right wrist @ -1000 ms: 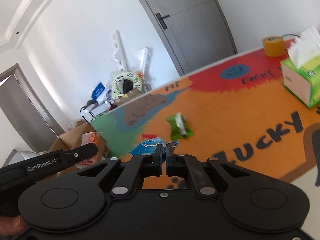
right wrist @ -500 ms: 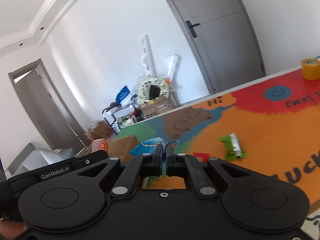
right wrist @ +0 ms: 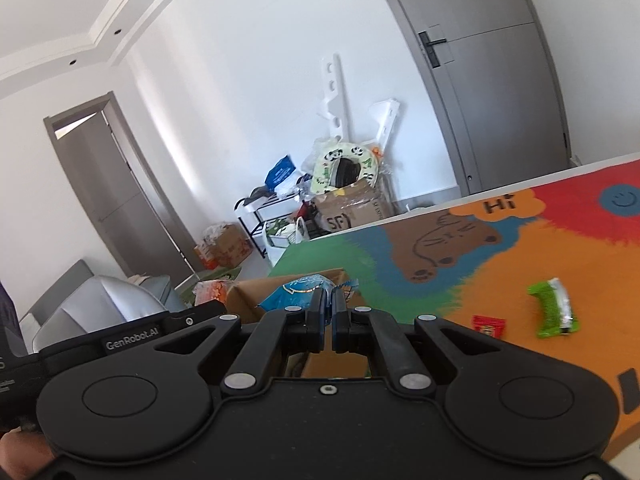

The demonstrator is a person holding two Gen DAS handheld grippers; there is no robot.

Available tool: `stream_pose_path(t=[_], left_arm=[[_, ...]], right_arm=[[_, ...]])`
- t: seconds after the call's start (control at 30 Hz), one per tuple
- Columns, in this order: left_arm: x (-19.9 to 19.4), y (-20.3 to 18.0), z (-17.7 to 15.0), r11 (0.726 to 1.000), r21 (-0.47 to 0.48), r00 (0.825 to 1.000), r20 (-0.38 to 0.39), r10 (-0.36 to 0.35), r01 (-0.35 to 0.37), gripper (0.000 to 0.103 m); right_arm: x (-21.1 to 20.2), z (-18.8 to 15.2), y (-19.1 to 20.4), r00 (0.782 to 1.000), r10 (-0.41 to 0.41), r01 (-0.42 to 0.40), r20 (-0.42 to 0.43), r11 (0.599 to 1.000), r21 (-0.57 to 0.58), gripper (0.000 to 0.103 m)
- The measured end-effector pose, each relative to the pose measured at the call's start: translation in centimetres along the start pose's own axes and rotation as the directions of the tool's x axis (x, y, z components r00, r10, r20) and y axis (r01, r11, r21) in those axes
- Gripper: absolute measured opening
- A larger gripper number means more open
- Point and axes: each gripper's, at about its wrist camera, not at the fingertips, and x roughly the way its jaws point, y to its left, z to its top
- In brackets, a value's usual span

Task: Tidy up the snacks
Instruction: 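Carry both snacks over the box and open both tools to release them, then move both tools back toward the red bar and green pack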

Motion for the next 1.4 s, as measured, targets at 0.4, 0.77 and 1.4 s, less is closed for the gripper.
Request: stream_pose_path(t=[0.4, 0.77, 1.4], left_arm=[[0.5, 3.6, -0.1, 0.998, -0.056, 0.998, -0.049, 0.036, -0.039, 0.033], [-0.2, 2.0, -0.6, 0.999, -0.041, 0.998, -0.061, 0.033, -0.036, 0.066], [0.0, -4.9, -2.9, 0.998, 0.05, 0.993, -0.119, -0.017, 0.023, 0.086]], right_arm=[[3.1, 0.3, 2.9, 1.0, 0.012, -0.012, -0.026, 1.0, -0.028, 0.005], [1.3, -0.3, 1.8, 1.0, -0.023, 0.022, -0.02, 1.0, -0.013, 0.02], [-4.4, -2.5, -5.1, 0.988, -0.146, 0.149, -0.055, 0.987, 0.065, 0.057]])
